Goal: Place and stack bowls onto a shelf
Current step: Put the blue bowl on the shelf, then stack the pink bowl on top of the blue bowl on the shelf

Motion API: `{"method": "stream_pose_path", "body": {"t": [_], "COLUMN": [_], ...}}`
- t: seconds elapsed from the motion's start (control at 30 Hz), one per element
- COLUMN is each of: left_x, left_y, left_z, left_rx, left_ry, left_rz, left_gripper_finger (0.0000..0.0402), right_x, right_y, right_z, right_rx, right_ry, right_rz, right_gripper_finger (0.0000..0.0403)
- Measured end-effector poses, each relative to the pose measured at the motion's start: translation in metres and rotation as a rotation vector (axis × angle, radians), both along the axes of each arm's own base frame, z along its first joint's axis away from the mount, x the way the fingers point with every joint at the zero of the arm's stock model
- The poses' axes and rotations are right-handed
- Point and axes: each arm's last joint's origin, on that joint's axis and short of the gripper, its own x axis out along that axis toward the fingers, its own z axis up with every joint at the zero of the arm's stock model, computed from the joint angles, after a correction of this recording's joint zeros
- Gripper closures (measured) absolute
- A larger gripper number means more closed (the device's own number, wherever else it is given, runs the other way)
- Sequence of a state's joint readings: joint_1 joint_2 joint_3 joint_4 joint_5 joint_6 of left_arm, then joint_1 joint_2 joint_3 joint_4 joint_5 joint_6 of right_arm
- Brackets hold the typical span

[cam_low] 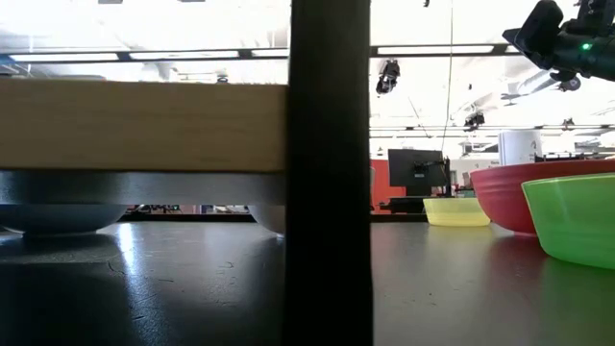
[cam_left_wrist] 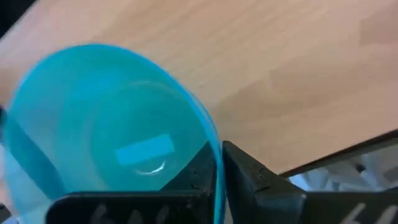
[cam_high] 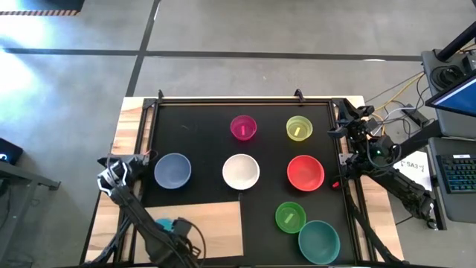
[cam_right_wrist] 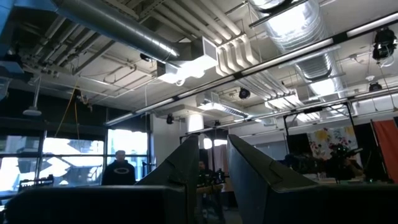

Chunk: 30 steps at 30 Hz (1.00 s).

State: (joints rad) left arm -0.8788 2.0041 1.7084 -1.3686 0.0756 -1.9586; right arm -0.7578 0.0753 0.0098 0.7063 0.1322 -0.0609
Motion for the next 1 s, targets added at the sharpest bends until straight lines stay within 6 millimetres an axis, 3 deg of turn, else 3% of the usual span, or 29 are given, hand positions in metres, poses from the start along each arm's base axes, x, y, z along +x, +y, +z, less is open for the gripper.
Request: {"method": "stream_pose_path", "body": {"t": [0.3, 0.57, 0.77, 1.0], "left_x": [-0.007, -0.005, -0.003, 0.01], "left_y": [0.002, 0.001, 0.004, 0.025], "left_z": [-0.011, 0.005, 0.014, 0.02], "left_rx": [0.049, 0.053, 0.108, 0.191], "left_ry": [0.026, -0.012, -0.054, -0.077], "left_rz": [0.003, -0.001, -0.053, -0.167], "left_gripper_finger": [0.0315, 0.026, 0.0249, 0.0248], "right_x": [0.0, 0.0, 0.0, 0.0], "right_y": [0.0, 0.0, 0.0, 0.0], "right_z": [0.0, 0.0, 0.0, 0.0], "right_rx": [0.0, -0.001, -0.001, 0.0], "right_ry": [-0.001, 0.0, 0.0, 0.0], "right_rz": [0.0, 0.0, 0.0, 0.0], "right_gripper_finger": [0.033, 0.033, 0.033, 0.033]}}
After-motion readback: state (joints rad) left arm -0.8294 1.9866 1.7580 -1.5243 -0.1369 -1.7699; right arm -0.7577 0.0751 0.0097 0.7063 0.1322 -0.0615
